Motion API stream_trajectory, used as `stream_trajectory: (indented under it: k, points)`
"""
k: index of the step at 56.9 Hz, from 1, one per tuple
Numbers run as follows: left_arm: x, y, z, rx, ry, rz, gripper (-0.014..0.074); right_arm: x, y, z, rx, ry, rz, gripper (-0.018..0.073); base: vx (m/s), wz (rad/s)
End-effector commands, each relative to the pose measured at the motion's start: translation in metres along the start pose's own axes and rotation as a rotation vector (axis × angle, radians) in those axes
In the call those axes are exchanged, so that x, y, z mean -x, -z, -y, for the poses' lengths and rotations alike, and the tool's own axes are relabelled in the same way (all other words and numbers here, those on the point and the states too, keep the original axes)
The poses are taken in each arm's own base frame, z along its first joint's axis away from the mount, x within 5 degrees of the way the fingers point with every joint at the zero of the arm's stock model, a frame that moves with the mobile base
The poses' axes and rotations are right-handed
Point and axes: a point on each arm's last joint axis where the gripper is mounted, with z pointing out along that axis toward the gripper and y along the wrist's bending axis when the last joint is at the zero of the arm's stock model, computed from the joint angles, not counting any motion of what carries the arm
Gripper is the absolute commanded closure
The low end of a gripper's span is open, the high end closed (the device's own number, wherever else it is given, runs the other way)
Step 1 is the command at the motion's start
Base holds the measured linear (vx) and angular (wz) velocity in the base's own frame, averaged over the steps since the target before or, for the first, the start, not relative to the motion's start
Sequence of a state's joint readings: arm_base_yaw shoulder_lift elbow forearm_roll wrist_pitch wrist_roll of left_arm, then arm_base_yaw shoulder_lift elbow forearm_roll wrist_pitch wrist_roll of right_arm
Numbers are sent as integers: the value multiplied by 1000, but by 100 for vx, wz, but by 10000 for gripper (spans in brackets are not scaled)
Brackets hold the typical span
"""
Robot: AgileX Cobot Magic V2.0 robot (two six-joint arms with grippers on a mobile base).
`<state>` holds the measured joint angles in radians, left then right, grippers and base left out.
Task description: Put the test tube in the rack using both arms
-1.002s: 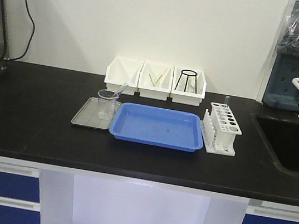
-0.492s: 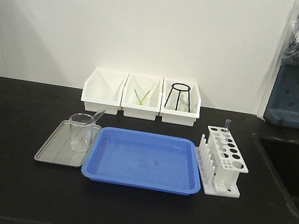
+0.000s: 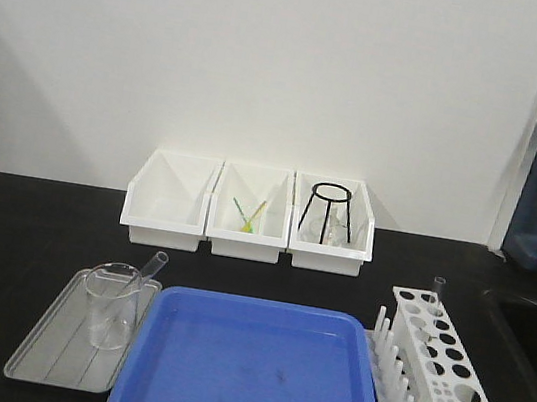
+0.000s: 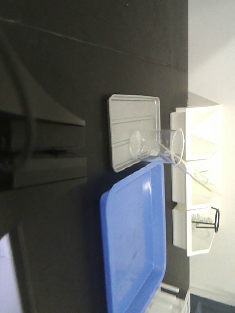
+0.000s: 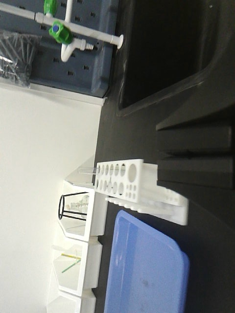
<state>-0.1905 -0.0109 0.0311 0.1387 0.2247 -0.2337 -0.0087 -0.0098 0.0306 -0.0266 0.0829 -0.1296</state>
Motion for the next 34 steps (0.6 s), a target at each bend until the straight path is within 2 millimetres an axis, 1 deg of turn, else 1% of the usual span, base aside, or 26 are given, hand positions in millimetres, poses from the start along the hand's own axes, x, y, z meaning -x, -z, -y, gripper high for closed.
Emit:
stream_trajectory:
  k: [1,19,34]
  points:
    - [18,4,3,-23,11,128,603,2,0,0,-9,16,73,566,36,4]
    - [18,4,3,-23,11,128,603,2,0,0,-9,16,73,566,31,2]
    - [18,4,3,-23,11,128,603,2,0,0,-9,16,73,566,17,-4]
